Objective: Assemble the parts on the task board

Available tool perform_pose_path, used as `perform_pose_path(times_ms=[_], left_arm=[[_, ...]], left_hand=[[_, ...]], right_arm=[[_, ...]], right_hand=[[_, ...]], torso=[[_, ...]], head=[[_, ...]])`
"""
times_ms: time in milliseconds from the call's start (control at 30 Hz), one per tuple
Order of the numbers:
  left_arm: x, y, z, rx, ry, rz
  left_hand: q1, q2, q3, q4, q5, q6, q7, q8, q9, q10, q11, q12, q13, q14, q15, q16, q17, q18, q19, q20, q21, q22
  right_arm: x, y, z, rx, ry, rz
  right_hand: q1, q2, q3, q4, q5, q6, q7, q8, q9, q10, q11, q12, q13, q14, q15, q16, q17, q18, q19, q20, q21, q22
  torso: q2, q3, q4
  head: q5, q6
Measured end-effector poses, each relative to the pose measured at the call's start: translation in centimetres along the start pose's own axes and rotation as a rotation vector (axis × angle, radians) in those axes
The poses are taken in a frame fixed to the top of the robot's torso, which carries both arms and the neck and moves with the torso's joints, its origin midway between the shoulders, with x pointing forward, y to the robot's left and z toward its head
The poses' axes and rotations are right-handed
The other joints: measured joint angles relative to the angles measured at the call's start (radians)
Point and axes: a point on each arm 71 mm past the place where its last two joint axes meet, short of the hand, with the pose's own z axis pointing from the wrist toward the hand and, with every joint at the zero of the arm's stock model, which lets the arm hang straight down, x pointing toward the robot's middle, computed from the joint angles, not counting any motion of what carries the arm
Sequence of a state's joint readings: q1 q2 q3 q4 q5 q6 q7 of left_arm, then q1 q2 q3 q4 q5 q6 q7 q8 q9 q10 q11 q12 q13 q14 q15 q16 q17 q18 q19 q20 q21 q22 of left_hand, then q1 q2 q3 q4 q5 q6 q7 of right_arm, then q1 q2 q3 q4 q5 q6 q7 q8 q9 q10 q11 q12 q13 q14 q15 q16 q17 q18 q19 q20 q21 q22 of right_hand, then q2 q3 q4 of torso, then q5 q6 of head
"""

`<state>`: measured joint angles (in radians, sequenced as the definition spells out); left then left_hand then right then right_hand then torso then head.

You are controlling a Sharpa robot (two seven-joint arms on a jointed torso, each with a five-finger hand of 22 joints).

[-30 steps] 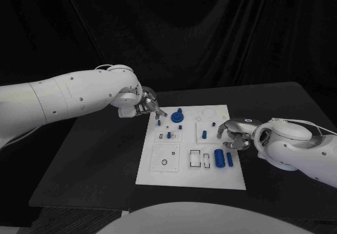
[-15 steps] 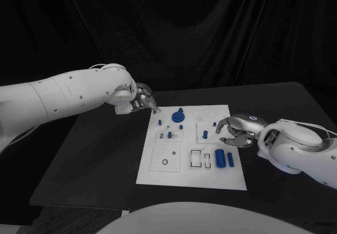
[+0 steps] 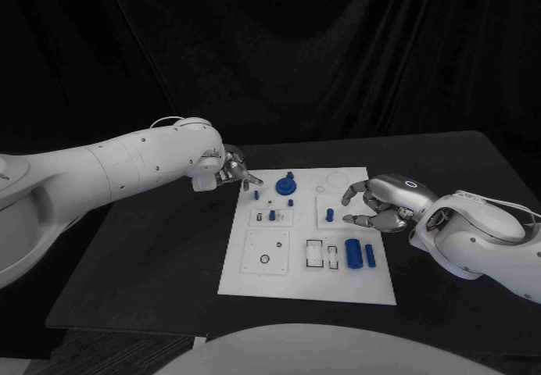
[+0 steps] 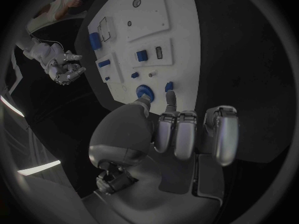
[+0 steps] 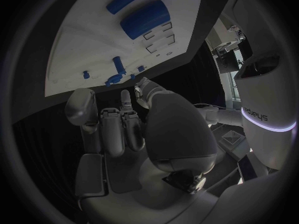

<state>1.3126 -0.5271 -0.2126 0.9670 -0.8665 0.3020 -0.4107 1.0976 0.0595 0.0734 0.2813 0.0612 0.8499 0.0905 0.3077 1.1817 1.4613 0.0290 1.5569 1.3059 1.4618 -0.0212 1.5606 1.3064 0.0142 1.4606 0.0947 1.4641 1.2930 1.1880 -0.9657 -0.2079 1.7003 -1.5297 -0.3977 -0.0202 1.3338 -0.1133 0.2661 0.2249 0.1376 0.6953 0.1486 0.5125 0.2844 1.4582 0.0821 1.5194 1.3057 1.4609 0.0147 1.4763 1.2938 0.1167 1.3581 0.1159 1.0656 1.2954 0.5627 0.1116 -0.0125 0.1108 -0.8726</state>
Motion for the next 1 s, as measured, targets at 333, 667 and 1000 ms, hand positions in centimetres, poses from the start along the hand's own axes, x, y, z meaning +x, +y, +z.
perform_pose_path(times_ms=[333,667,1000], left_arm=[[0.2,-0.1,1.0,-0.030,-0.017,0.036],[0.1,0.0,1.3,-0.047,-0.030,0.065],[0.3,0.0,1.6,-0.051,-0.026,0.076]], left_hand=[[-0.014,-0.015,-0.003,-0.003,0.000,0.001,-0.001,0.000,0.002,0.000,0.000,0.000,0.000,0.000,0.000,0.000,0.000,0.000,0.000,0.000,0.000,0.000],[0.029,0.002,-0.019,-0.020,0.026,0.000,-0.001,0.000,0.003,0.000,-0.001,0.000,0.000,0.000,0.000,0.000,0.000,0.000,0.000,0.000,0.000,0.000],[0.039,0.012,-0.033,-0.033,0.053,0.000,-0.001,0.000,0.003,0.000,-0.001,0.000,0.000,0.000,0.000,0.000,0.000,0.000,0.000,0.000,0.000,0.000]], right_arm=[[-0.2,0.2,-0.1,-0.021,-0.028,0.001],[-0.2,0.3,0.1,-0.025,-0.030,0.001],[-0.1,0.2,0.3,-0.023,-0.028,0.000]], right_hand=[[0.000,0.000,-0.021,0.021,-0.019,0.004,-0.003,0.000,-0.005,0.000,0.000,0.000,0.000,0.007,-0.007,0.000,0.000,0.000,0.000,0.000,0.000,0.000],[0.000,0.000,-0.021,0.021,-0.019,0.003,-0.003,0.000,-0.006,0.000,0.000,0.000,0.000,0.007,-0.007,0.000,0.000,0.000,0.000,0.000,0.000,0.000],[0.000,0.000,-0.021,0.021,-0.019,0.003,-0.003,0.000,-0.008,0.007,-0.007,0.000,0.000,0.007,-0.007,0.000,0.000,0.000,0.000,0.000,0.000,0.000]], torso=[[0.005,-0.0025,0.0010],[0.008,-0.0037,-0.0006],[0.008,-0.0043,0.0002]], head=[[0.003,0.000],[0.009,0.000],[0.006,0.000]])
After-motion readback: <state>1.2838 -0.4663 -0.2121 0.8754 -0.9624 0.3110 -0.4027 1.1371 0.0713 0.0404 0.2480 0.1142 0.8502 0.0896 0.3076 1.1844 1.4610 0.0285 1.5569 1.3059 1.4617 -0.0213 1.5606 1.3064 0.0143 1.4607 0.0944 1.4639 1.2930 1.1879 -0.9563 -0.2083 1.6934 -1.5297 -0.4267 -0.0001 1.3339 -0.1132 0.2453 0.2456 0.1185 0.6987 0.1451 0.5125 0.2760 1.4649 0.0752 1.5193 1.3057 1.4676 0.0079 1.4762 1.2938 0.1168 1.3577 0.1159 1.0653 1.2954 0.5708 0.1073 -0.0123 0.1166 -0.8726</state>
